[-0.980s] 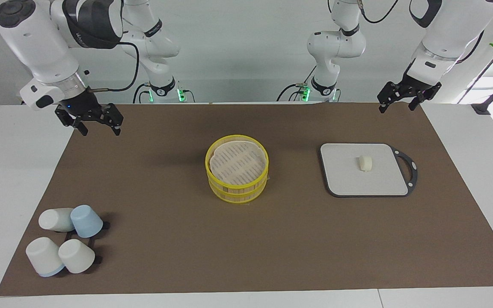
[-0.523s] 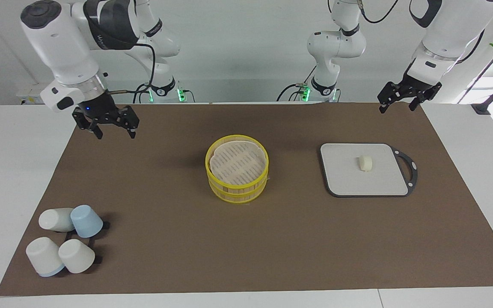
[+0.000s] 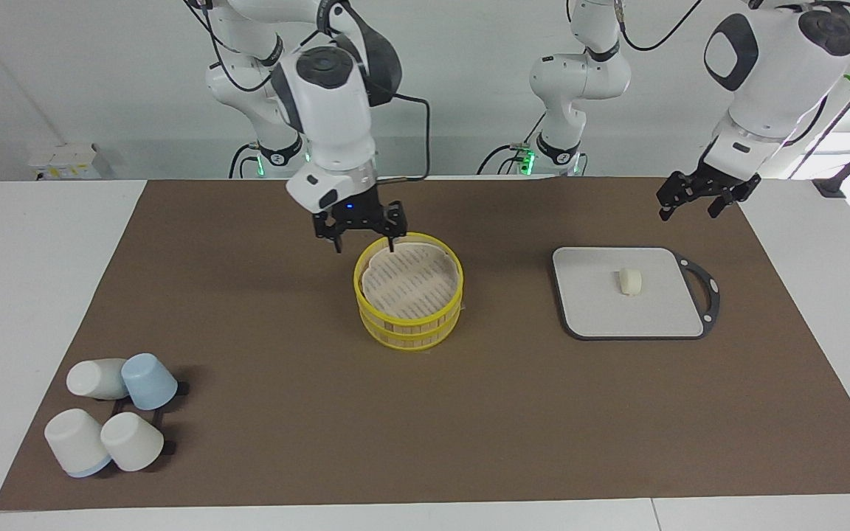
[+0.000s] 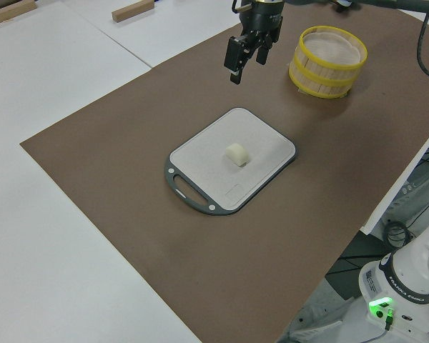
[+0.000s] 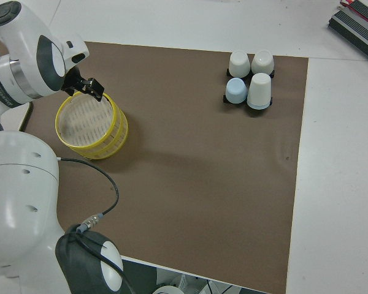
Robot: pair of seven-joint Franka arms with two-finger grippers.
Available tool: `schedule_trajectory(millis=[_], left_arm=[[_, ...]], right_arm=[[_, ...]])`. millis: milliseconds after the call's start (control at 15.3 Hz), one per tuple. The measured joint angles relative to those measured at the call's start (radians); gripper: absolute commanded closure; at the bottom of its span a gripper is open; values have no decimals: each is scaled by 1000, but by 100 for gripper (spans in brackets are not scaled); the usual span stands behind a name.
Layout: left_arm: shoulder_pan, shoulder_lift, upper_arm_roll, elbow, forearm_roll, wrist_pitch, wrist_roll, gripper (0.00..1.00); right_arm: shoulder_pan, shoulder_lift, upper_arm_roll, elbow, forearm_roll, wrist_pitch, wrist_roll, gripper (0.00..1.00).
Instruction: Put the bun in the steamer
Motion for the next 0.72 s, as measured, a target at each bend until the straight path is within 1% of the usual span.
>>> schedule_trajectory(millis=[131, 327, 392, 523, 588, 654, 719], left_arm=[[16, 4, 3, -114, 0, 125, 25, 0], [14, 30, -7, -271, 0, 328, 26, 0], [11, 45, -10, -302, 0, 369, 26, 0], [0, 82, -15, -333, 0, 427, 26, 0], [-6, 102, -16, -340, 0, 454, 28, 0], [-8, 119, -19, -351, 0, 480, 36, 0], [-8, 131, -20, -367, 0, 505, 51, 2]], right_arm=[[80, 62, -1, 31, -32, 40, 79, 0], [150, 141, -2, 43, -69, 86, 161, 2], [163, 165, -2, 44, -73, 120, 190, 3], [174, 205, -2, 47, -75, 173, 220, 5], [180, 220, -2, 50, -75, 186, 229, 11], [187, 233, -2, 51, -76, 197, 245, 28], [196, 242, -2, 52, -78, 211, 261, 60]])
